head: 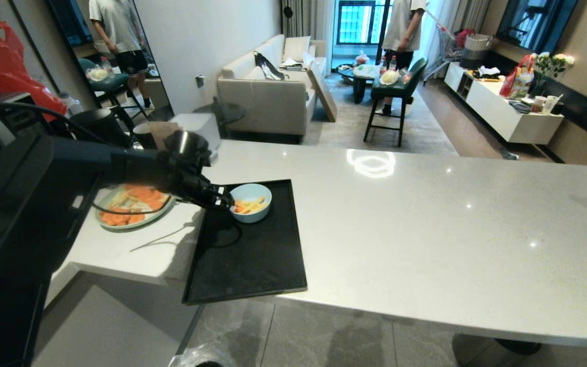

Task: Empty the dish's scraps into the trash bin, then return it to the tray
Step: Pick up the bowl with leftover food

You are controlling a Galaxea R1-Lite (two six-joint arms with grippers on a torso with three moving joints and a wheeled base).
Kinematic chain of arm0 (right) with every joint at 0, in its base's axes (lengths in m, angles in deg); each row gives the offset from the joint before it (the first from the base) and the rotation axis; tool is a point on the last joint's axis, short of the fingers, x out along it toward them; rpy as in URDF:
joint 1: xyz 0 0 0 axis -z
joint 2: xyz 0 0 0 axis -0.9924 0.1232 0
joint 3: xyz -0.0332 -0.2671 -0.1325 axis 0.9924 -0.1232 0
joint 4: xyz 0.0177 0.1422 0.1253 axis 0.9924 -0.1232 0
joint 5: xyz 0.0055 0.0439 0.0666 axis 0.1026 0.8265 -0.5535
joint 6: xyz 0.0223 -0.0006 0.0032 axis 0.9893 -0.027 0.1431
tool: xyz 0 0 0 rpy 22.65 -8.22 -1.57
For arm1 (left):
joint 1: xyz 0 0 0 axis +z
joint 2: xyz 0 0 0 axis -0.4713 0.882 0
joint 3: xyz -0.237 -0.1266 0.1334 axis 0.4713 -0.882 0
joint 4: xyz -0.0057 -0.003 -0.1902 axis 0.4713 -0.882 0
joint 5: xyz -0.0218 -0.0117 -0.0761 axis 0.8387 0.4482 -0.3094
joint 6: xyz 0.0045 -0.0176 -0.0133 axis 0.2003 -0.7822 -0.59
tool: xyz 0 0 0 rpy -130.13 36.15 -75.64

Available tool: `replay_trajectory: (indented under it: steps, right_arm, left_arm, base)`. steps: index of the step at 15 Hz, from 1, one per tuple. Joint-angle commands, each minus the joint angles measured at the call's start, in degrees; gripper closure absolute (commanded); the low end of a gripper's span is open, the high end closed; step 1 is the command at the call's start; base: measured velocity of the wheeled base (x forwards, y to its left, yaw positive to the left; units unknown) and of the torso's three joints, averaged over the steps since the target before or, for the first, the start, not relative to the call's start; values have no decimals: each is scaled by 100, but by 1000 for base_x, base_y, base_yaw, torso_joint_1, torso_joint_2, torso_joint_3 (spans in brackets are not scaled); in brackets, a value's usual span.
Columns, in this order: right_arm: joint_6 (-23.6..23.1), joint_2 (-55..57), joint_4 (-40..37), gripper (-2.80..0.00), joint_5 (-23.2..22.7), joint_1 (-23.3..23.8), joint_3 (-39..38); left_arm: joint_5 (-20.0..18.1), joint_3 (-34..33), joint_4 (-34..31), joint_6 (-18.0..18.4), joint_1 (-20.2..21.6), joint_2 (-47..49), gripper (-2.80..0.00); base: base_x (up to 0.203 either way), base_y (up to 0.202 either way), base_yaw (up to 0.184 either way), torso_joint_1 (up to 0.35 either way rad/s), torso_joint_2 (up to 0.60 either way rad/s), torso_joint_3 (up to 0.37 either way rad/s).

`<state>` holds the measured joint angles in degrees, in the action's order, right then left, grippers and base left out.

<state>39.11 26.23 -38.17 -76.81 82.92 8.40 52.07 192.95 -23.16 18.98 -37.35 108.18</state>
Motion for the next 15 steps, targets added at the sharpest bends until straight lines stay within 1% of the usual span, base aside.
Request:
replay_trajectory:
  steps: [1,7,9,15]
  right_arm:
    - [4,6,2,0,4,0,0]
    - [4,0,2,0,4,0,0]
    - [4,-2,2,0,4,0,0]
    - [4,5,2,0,4,0,0]
  left_arm:
    - [2,46,-7,20,0,97,-280]
    - [2,303,-12,55,-18,290,-280]
    - [11,318,-12,178,-9,314,-280]
    - [55,327,-12,178,0,385,-280]
  base:
    - [0,0,0,0,0,0]
    - [0,0,0,0,0,0]
    - [0,0,0,0,0,0]
    - [0,0,0,0,0,0]
